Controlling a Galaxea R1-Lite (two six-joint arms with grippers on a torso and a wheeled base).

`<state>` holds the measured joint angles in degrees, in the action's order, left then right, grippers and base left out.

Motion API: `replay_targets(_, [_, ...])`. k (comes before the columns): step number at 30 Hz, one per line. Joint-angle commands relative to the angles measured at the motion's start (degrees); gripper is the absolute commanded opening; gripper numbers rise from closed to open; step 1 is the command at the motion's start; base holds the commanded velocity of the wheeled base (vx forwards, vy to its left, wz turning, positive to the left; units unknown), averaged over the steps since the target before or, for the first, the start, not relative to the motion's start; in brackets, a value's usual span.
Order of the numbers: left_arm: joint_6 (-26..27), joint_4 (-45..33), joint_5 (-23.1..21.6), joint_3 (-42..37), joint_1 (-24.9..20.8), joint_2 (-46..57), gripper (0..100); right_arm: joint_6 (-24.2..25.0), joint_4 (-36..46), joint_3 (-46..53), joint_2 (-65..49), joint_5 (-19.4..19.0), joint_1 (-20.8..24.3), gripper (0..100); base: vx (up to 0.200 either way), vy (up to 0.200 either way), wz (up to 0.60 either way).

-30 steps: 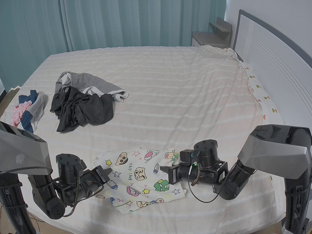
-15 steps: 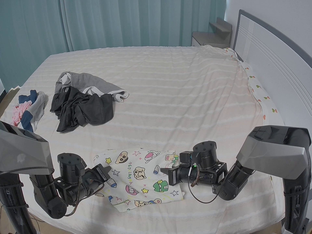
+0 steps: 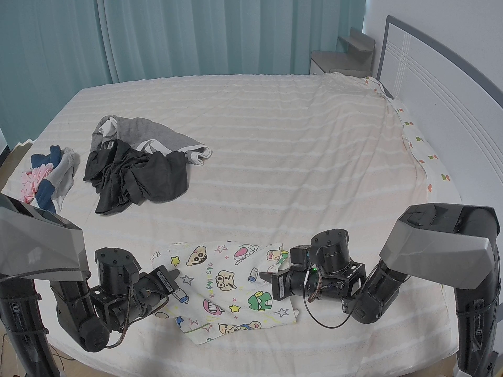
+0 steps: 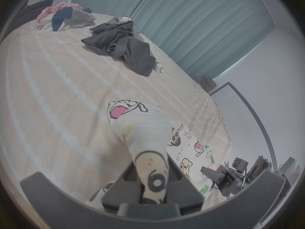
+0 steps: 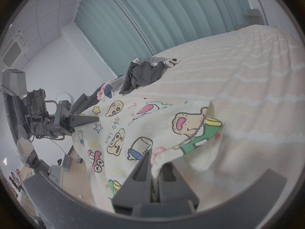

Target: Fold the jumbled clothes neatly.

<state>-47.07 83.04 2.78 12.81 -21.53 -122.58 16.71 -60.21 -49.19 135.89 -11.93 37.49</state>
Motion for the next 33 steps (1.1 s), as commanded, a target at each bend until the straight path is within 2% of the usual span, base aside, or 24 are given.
replay_targets(1, [0.0,0.0,0.0,0.1,0.2,-0.6,0,0.0,0.0,0.1,0.1,0.1,0.0,0,0.0,0.2,0.0])
replay_targets(33, [0.0,0.0,0.0,-0.1,1.8,-1.0,0,0.0,0.0,-0.6,0.8,0.0,0.2,0,0.0,0.2,0.0])
